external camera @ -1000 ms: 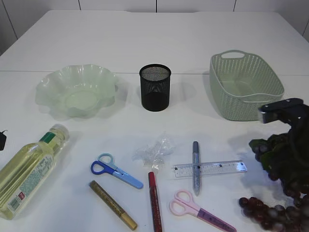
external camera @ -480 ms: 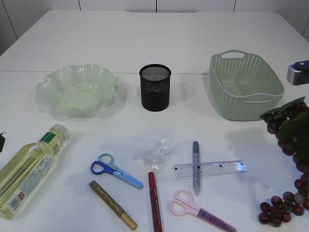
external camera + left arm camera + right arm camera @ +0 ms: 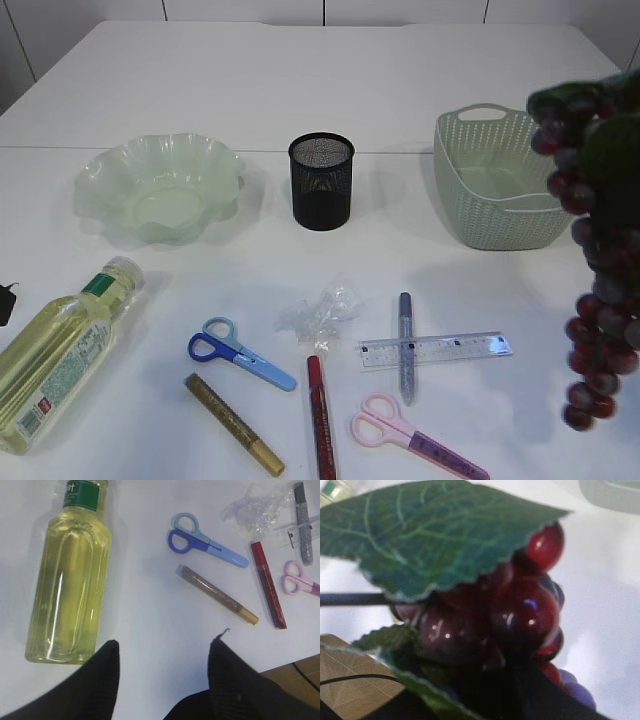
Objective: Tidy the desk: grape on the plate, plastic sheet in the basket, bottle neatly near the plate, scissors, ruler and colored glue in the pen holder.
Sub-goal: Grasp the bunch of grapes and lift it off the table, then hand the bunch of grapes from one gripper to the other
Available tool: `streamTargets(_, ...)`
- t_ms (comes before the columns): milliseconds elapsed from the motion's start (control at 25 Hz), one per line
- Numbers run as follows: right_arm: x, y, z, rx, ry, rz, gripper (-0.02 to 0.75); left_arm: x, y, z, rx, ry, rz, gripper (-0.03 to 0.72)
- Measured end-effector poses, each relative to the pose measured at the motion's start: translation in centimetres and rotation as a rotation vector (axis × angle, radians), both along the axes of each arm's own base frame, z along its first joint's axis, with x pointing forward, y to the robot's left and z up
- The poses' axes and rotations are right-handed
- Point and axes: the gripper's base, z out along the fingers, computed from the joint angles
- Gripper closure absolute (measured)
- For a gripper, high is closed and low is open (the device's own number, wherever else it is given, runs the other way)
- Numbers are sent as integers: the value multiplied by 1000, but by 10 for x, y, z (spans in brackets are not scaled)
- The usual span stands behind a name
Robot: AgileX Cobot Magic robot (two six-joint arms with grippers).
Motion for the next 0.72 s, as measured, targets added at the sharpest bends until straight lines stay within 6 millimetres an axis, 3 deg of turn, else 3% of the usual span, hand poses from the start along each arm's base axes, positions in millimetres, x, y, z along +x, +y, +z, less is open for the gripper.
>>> streamTargets(360,1,22,52,267,-168,119,543,0,-1,0,-10,-1,-5,274)
streamTargets(720,-8,54,71,497,-244,263,543,0,-4,2,-42,-8,-15,274)
